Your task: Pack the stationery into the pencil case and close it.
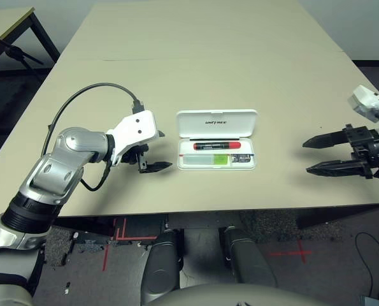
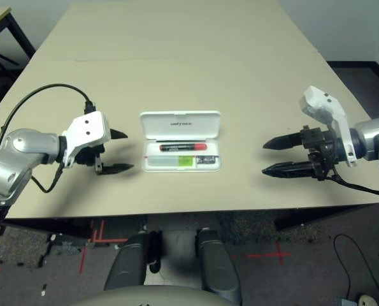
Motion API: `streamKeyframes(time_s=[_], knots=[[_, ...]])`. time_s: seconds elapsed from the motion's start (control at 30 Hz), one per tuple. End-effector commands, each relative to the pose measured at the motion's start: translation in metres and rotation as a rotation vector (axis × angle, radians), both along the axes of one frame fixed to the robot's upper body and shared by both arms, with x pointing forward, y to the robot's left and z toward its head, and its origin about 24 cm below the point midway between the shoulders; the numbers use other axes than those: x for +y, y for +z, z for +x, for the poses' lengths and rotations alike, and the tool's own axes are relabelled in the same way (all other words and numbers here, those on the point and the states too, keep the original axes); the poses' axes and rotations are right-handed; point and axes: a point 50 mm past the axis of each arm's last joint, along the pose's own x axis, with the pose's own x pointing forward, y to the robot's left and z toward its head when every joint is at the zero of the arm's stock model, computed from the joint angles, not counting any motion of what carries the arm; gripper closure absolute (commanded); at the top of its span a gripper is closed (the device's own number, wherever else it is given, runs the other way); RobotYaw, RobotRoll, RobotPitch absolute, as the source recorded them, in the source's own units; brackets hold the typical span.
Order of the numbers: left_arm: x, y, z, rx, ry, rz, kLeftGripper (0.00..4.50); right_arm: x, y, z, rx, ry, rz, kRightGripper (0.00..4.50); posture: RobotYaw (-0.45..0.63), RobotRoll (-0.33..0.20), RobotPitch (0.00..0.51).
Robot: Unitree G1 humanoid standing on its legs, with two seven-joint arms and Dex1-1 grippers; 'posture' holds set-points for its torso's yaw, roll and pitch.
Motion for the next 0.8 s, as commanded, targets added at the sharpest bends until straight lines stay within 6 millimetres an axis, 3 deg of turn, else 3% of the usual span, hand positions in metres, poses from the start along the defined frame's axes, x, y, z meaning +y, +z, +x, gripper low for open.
streamKeyframes(time_s=[0.03, 0.1, 0.43, 0.8], knots=[[0.010, 0.001, 0.013, -0.005, 0.095, -0.025, 0.18, -0.010, 0.003, -0.005, -0.013, -0.036, -0.002, 0.01, -0.08, 0.000, 0.134], [0.013, 0.000, 0.020, -0.009, 0.139, -0.045, 0.55, -0.011, 0.003, -0.006, -0.009, -0.048, -0.001, 0.00, -0.09, 0.000, 0.133], [0.010, -0.003, 0.059, -0.057, 0.327, -0.128, 4.44, -0.009, 0.001, -0.005, -0.015, -0.061, -0.004, 0.00, -0.09, 0.000, 0.129], [-0.026, -0.006, 0.072, -0.051, 0.259, -0.211, 4.48, -0.005, 0.001, -0.002, -0.025, -0.053, -0.009, 0.00, -0.10, 0.000, 0.119]])
